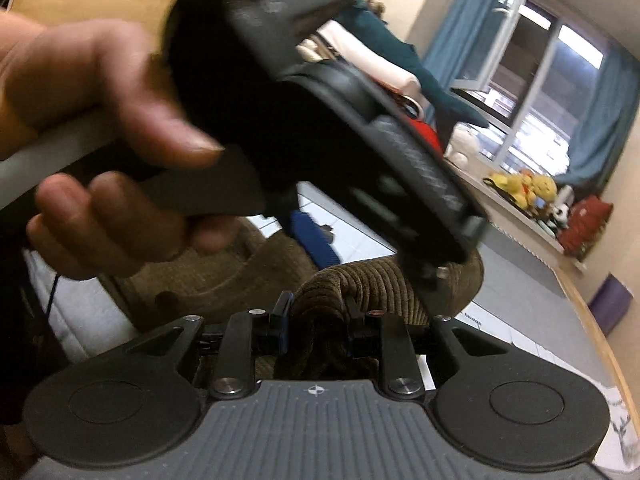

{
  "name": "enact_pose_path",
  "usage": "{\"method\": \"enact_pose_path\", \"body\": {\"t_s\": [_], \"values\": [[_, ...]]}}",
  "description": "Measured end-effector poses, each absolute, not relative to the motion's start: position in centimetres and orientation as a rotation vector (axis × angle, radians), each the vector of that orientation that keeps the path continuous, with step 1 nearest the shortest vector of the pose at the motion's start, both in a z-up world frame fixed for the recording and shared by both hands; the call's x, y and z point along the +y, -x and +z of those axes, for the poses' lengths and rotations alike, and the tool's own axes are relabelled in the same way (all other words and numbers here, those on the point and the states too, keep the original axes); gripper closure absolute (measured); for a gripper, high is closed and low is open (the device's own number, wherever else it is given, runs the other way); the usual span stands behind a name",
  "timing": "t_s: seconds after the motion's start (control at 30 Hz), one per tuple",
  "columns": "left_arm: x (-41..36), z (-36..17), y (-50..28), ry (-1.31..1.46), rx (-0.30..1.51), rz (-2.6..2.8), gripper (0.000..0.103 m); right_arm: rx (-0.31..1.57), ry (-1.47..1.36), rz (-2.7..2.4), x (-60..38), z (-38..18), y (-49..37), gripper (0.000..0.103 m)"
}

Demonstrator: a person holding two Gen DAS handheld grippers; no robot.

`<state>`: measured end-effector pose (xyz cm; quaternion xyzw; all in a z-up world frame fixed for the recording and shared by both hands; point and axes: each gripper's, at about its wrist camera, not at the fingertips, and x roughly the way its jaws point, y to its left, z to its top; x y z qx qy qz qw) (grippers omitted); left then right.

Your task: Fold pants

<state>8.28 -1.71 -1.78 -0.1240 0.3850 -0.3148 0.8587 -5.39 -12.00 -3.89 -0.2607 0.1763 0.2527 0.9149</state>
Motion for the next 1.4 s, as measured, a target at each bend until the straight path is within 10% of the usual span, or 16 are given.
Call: {"method": "enact_pose_path", "body": {"t_s": [0.23,0.33,0.97,1.1,1.4], "values": [[-2.8,-3.1,-8.8,0.178,0.865,-0.599,0.071,0.373,0.562,0.526,-11.4,-4.1,5.6,0.077],[-2.5,-3.5,-8.9,0.173,0.869,-0.593,0.079,0.39,0.546,0.524,-11.5,-3.9,5.2,0.077],[4.4,-1.8,-7.6,0.268,0.856,-0.492,0.085,0.589,0.253,0.763,-13.8,3.1,2.3,0.053],[8.7,-0.7,-6.4,0.299,0.853,-0.436,0.085,0.602,0.104,0.642,-15.5,4.9,-0.2,0.033],[25.3,0.3,-3.8,0.344,0.906,-0.141,0.085,0.845,0.084,0.503,-11.8,2.5,-6.8,0.032]]}}
